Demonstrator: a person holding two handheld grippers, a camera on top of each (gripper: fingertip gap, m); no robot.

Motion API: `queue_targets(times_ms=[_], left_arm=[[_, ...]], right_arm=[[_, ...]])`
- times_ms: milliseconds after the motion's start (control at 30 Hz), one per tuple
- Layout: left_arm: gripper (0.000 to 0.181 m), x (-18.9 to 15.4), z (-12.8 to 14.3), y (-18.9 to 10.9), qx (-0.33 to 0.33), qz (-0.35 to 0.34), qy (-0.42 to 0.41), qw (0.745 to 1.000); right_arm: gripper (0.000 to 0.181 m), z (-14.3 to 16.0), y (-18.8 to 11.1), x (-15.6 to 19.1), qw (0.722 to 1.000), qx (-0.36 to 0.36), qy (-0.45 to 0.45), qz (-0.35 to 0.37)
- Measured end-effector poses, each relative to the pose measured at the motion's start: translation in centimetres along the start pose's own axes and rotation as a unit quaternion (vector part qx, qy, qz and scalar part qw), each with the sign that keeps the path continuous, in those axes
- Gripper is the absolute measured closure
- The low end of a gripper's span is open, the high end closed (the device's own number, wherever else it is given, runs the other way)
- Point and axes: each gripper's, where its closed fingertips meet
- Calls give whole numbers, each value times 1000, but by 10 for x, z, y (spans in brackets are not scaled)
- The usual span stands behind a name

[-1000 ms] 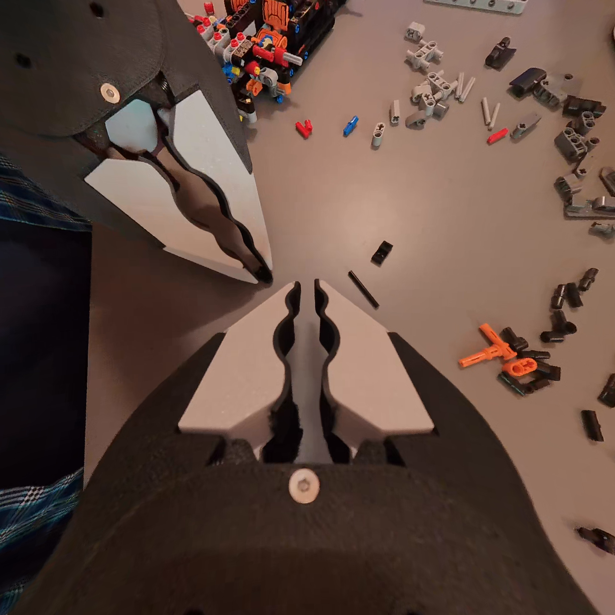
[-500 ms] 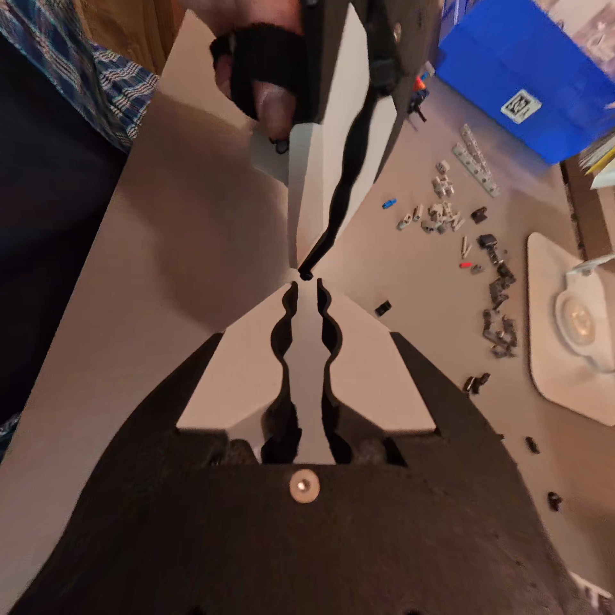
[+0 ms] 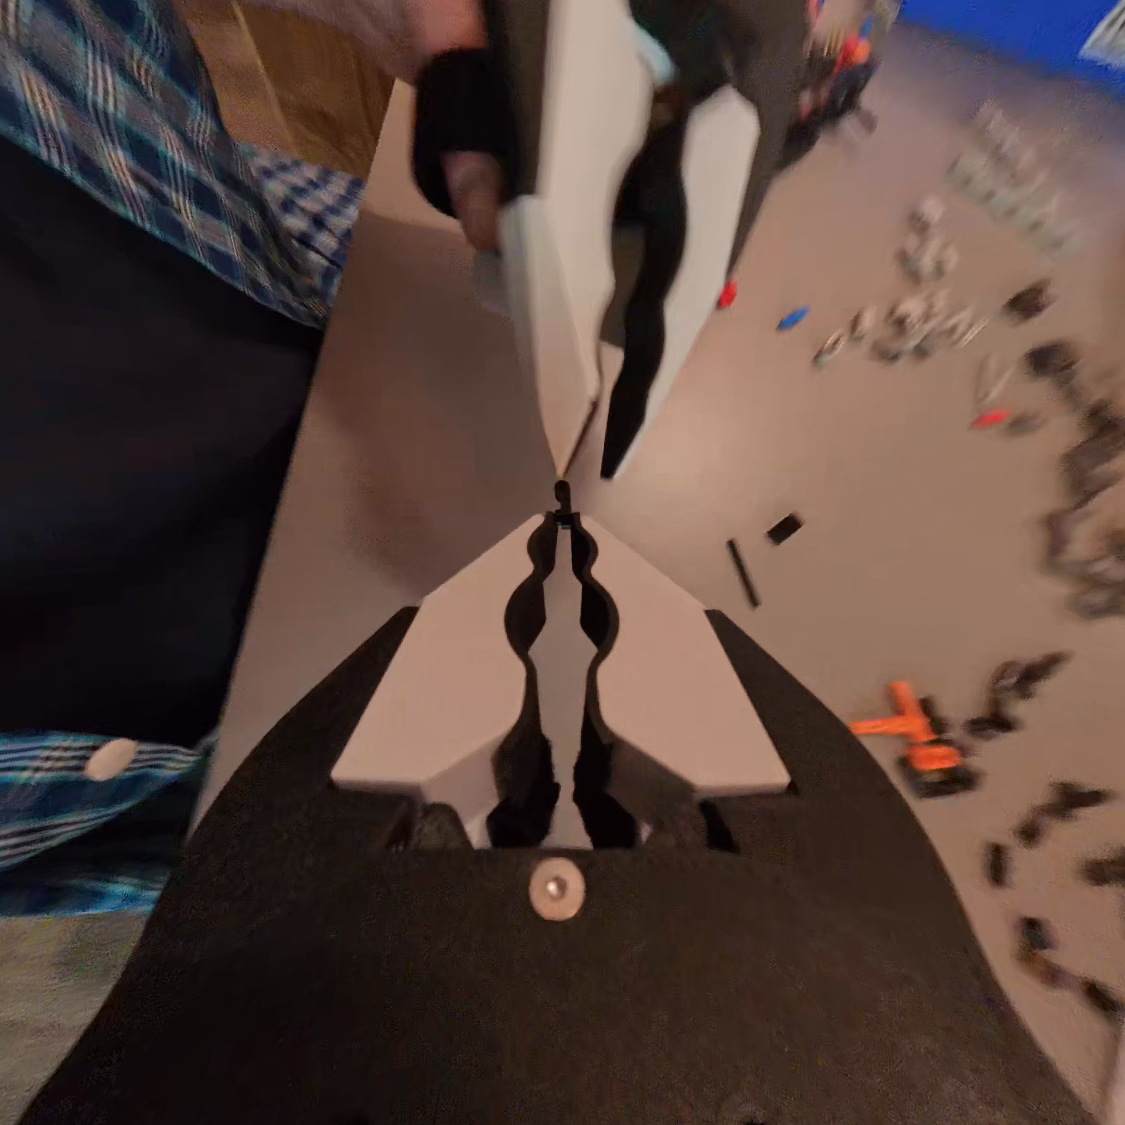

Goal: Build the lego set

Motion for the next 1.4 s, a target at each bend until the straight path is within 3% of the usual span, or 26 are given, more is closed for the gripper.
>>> queue_targets(times_ms=[33, 167, 267, 433, 667, 967, 1067, 1233, 1300, 1400], left_arm=[[163, 2, 0, -2, 0, -35, 39, 999], [161, 7, 7, -5, 41, -170, 229, 957], [161, -4, 9, 1, 60, -196, 333, 920], [164, -12, 11, 8, 78, -198, 398, 892], [180, -16, 16, 18, 82, -187, 408, 890], [166, -12, 24, 15, 89, -178, 386, 901], [172, -11, 25, 19, 91, -175, 387, 901], [173, -4, 29, 20, 104, -180, 364, 908], [173, 1, 33, 21, 111, -182, 343, 915], [173, 10, 46, 24, 140, -175, 279, 934]], right_arm=[[180, 5, 1, 0, 999, 3, 41, -22], [180, -2, -4, 13, 965, -37, 204, -159], [180, -4, -5, 19, 933, -35, 275, -231], [180, -1, -5, 22, 886, -31, 349, -303], [180, 3, 1, 32, 862, -4, 369, -347], [180, 5, 2, 30, 847, 0, 379, -372], [180, 3, 2, 31, 844, 0, 379, -380], [177, 8, 8, 26, 852, 5, 385, -355], [167, 17, 12, 17, 868, 18, 384, -315], [168, 27, 10, 6, 889, 27, 373, -266]])
Point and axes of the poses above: each gripper's, where its closed fingertips meet, y out along the fingers, z out of its underside, x = y × z across the jaws, and after that the axes turned 2 degrees about z, right-handed
